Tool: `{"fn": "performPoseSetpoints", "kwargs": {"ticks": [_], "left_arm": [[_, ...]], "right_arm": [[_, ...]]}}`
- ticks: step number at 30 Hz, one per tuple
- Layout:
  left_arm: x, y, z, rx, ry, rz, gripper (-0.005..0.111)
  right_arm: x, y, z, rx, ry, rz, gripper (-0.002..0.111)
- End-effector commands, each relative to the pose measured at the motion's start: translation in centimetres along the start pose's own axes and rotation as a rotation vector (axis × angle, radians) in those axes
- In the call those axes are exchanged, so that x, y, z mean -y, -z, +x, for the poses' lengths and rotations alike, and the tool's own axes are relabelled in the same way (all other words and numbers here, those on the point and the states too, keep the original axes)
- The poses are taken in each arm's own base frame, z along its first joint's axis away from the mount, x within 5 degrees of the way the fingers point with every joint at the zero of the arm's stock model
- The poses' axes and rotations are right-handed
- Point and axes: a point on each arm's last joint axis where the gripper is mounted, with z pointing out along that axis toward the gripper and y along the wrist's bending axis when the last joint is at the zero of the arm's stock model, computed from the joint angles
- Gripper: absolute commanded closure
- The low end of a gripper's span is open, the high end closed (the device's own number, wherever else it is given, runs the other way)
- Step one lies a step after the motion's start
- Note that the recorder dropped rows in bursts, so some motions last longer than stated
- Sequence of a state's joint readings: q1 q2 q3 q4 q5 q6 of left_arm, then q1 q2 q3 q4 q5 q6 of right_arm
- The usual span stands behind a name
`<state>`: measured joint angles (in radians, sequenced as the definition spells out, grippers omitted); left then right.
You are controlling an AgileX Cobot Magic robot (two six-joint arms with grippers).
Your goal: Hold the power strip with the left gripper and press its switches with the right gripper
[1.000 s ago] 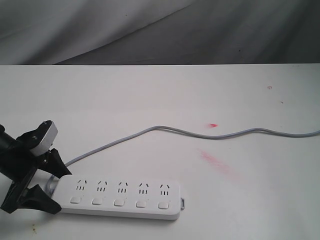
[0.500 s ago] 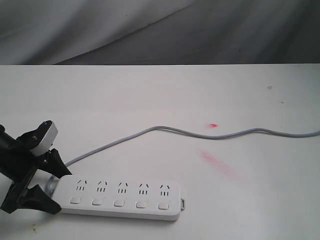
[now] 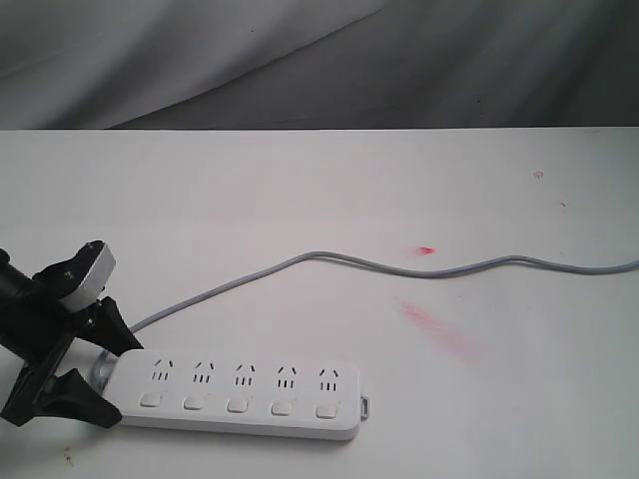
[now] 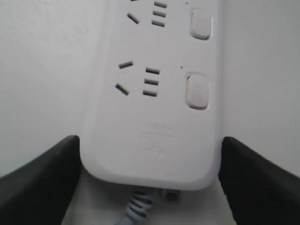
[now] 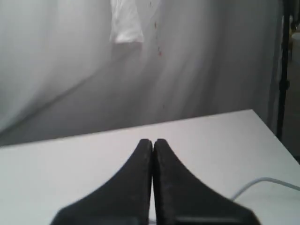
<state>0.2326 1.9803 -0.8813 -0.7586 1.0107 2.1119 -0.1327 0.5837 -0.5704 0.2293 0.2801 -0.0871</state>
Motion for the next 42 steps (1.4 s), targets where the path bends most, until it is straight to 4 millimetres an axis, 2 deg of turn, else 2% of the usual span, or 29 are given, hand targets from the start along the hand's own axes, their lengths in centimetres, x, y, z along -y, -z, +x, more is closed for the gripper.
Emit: {"fn": "performPoseSetpoints", "kwargs": {"ticks": [1,5,10,13,18,25,28,34,36,42], "left_arm": [[0.3,-0.6,1.1,-0.086,-0.017,0.027,0.043],[0.3,-0.6,1.1,-0.086,-0.017,0.027,0.043],[0.4,-0.6,1.1,-0.089,-0.019,0.029,0.043],[0.4,-0.6,1.1,-0.089,-0.019,0.029,0.043],[0.4,-0.6,1.1,-0.089,-0.019,0.029,0.043],[0.4,-0.6,1.1,-0.089,-0.019,0.029,0.043],[0.3,-0.6,1.1,-0.09,-0.019,0.027,0.043],[0.3,-0.6,1.1,-0.09,-0.019,0.027,0.043],[0.3,-0.6,1.1,-0.09,-0.019,0.027,0.043],[0.3,-0.6,1.1,-0.09,-0.019,0.027,0.043]], "right_arm": [[-0.9,-2.7,-3.4,-0.148,0.13,-0.061,0.108],[-2.5,-4.5,-5.5,-0.273,0.209,-0.229,0.108],[-3.7,-6.8,-5.4,-0.488,0.26,-0.422,0.108],[-3.9,-8.6,-4.6,-0.541,0.258,-0.485,0.108],[-5.0,-11.1,-3.1,-0.553,0.324,-0.688,0.108],[-9.8,-14.0,0.2,-0.557,0.498,-0.861,0.108],[-12.7,-14.9,2.0,-0.522,0.62,-0.909,0.097],[-18.5,-15.8,6.2,-0.486,0.737,-0.963,0.048],[-19.9,-16.0,7.5,-0.486,0.758,-0.967,0.039],[-23.7,-15.3,11.3,-0.489,0.824,-1.006,0.035]]}}
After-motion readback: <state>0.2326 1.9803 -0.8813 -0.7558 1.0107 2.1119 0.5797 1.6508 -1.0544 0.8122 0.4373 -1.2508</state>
